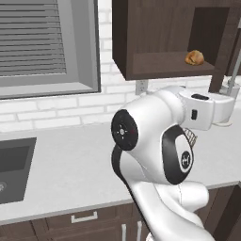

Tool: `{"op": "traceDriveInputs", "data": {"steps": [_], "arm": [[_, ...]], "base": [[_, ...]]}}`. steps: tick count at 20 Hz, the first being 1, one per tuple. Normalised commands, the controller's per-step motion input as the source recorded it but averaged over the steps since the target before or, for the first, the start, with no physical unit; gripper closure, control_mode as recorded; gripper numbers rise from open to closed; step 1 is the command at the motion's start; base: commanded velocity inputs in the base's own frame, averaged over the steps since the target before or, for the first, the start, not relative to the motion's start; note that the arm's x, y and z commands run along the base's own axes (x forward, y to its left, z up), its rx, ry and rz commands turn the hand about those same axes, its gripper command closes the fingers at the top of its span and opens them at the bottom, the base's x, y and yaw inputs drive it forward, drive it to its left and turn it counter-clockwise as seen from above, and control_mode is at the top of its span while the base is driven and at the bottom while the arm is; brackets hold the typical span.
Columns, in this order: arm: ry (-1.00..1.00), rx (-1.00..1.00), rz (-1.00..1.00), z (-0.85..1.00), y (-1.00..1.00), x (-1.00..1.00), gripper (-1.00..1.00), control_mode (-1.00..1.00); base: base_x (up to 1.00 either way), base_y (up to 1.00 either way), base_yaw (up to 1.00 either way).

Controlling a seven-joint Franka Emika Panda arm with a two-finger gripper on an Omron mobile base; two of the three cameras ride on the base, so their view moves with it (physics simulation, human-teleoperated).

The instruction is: Open the cabinet, pick up the bread from the cabinet and place it in the basket. Then move the basket to the dining counter.

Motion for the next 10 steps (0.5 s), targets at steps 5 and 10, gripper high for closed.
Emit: {"op": "traceDriveInputs", "data": {"steps": [5,10], "arm": [[-0.13,0.00,-0.01,-0.37,-0.14,0.39,-1.00,-1.00],[-0.09,0.00,-0.04,-0.14,0.00,0.49,-1.00,-1.00]], "base": [[0.00,0.00,0.00],[0.00,0.00,0.00]]}}
